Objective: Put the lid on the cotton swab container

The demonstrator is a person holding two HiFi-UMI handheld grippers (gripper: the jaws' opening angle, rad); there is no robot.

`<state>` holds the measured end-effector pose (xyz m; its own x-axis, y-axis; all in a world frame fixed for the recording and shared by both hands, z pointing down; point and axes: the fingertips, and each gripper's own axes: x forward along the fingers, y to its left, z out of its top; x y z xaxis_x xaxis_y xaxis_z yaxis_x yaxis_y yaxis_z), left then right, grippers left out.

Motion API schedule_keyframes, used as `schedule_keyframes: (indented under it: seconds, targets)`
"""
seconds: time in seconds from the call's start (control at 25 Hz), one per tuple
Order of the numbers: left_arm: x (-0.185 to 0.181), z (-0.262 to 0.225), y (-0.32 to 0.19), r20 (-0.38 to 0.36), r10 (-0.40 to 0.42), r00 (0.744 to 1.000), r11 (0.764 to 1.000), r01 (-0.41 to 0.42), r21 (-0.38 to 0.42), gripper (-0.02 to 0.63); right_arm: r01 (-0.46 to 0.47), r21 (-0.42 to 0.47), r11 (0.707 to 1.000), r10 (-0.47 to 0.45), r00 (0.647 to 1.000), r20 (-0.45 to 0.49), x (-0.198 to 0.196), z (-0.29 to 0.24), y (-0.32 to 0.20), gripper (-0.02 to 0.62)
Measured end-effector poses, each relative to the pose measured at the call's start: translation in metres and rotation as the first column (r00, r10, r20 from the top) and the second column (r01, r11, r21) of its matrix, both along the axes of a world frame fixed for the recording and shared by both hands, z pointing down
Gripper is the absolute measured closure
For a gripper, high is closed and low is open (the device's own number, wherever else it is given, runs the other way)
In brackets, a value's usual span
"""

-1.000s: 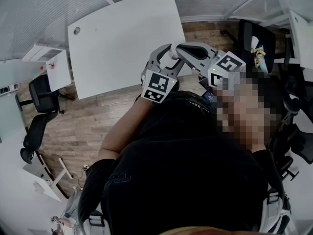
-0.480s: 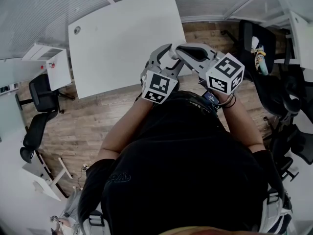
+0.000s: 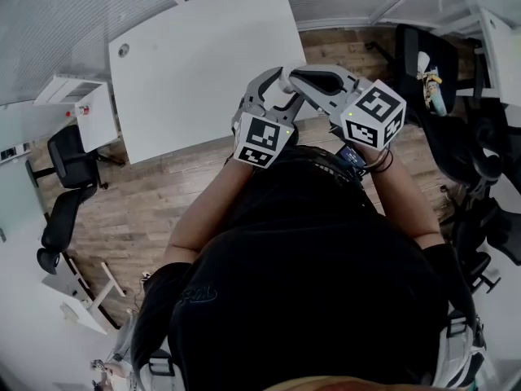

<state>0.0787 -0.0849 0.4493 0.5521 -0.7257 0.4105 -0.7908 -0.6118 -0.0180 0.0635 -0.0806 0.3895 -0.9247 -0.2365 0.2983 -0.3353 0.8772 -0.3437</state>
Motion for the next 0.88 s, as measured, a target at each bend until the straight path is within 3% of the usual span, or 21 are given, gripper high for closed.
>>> schedule_keyframes:
  seconds: [0.88]
  targets:
    - [-0.013, 0.000, 0.000, -0.036, -0.042, 0.998, 0.999, 0.042, 0.000, 0.350, -0.021, 0.044, 0.999, 0.020, 1.000, 0.006, 0.004, 0.001, -0.003, 0.560]
